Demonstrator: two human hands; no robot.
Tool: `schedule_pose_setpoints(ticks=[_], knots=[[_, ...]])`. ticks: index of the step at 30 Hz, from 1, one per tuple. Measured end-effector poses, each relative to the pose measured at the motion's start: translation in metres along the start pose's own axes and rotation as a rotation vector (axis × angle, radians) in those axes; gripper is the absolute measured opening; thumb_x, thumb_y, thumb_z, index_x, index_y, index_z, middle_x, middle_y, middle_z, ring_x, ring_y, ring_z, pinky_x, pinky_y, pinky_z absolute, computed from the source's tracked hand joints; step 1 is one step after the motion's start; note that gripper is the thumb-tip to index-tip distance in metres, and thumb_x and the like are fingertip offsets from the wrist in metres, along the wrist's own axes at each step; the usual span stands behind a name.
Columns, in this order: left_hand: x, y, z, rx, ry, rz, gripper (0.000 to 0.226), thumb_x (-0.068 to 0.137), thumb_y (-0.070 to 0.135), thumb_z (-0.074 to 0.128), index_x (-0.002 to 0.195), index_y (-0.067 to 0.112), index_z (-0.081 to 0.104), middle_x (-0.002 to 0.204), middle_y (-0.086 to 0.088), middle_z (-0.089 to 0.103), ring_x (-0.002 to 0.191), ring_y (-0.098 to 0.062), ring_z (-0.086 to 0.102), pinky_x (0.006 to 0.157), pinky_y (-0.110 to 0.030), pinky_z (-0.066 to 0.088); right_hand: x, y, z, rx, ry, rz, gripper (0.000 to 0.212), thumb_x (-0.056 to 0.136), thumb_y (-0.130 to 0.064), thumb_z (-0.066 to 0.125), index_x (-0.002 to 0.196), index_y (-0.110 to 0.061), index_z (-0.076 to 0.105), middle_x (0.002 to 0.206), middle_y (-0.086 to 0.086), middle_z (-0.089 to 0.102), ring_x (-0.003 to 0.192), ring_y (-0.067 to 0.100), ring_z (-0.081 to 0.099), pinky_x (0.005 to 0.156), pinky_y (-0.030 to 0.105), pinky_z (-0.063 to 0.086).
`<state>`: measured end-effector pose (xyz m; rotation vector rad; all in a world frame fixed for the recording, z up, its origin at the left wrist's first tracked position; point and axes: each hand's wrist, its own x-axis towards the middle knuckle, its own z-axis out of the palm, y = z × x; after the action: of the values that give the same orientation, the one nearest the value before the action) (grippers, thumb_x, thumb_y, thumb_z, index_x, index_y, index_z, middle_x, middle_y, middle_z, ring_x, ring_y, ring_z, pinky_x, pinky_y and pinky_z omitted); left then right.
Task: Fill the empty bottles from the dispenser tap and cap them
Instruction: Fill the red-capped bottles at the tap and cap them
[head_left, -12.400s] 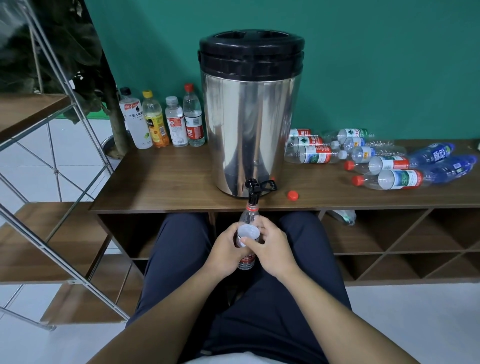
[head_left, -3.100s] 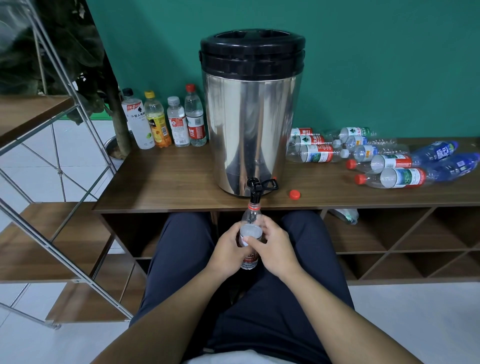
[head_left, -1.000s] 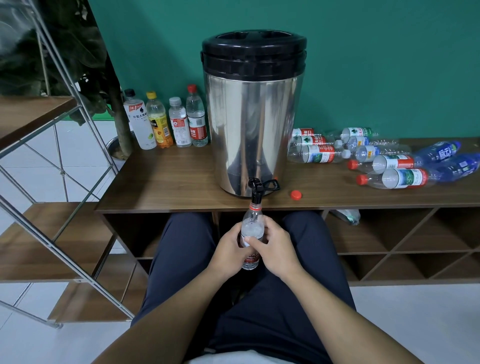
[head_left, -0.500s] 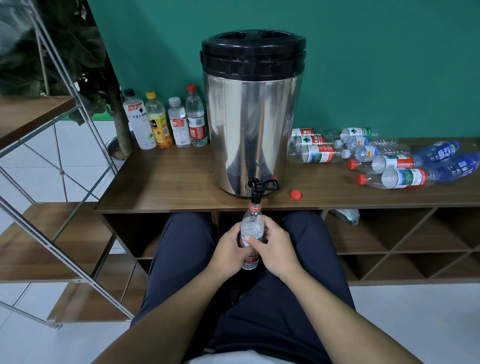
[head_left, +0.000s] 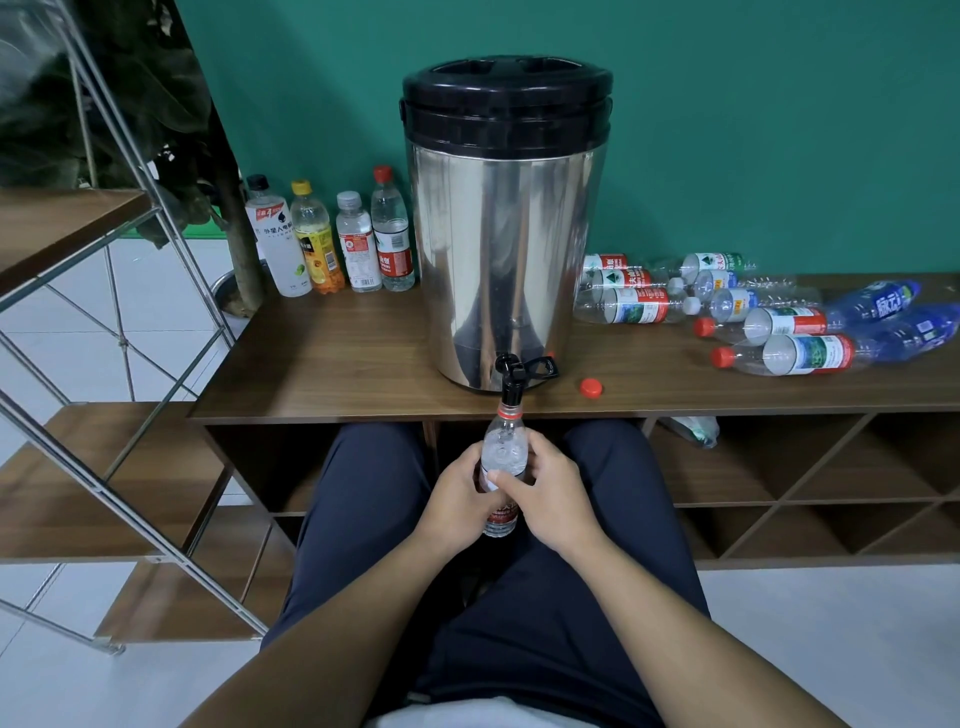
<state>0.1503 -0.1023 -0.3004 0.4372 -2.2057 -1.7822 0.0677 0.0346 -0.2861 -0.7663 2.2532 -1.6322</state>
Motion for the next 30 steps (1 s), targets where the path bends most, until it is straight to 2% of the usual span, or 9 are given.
schedule_pose_setpoints(ticks=[10, 15, 30], knots=[[-0.0003, 0.0002, -0.0008, 0.027, 0.003, 0.0, 0.059, 0.09, -0.002, 0.08, 0.139, 0.027, 0.069, 0.118, 0.01, 0.08, 0.11, -0.009, 0.076, 0.095, -0.025, 0.06, -0.001, -0.0018, -0.0013, -0.005, -0.006, -0.002, 0.048, 0.085, -0.028, 0.086, 0.129, -0.04, 0.07, 0.119, -0.013, 0.08, 0.114, 0.011, 0.076, 0.101, 0.047, 0.063], [0.0007, -0.0022, -0.0004, 0.037, 0.002, 0.001, 0.059, 0.09, -0.001, 0.08, 0.14, 0.028, 0.069, 0.118, 0.009, 0.08, 0.11, -0.011, 0.076, 0.098, -0.03, 0.062, -0.0017, -0.0037, -0.002, -0.012, -0.004, -0.002, 0.05, 0.085, -0.027, 0.086, 0.131, -0.04, 0.07, 0.12, -0.013, 0.08, 0.115, 0.011, 0.076, 0.102, 0.047, 0.063], [0.0062, -0.0073, 0.0014, 0.092, 0.018, 0.002, 0.056, 0.088, 0.002, 0.08, 0.137, 0.028, 0.07, 0.116, 0.008, 0.08, 0.106, -0.01, 0.076, 0.096, -0.028, 0.061, -0.0024, -0.0082, -0.0049, -0.036, -0.021, 0.025, 0.059, 0.083, -0.029, 0.086, 0.138, -0.039, 0.068, 0.121, -0.015, 0.08, 0.115, 0.009, 0.076, 0.103, 0.044, 0.063]])
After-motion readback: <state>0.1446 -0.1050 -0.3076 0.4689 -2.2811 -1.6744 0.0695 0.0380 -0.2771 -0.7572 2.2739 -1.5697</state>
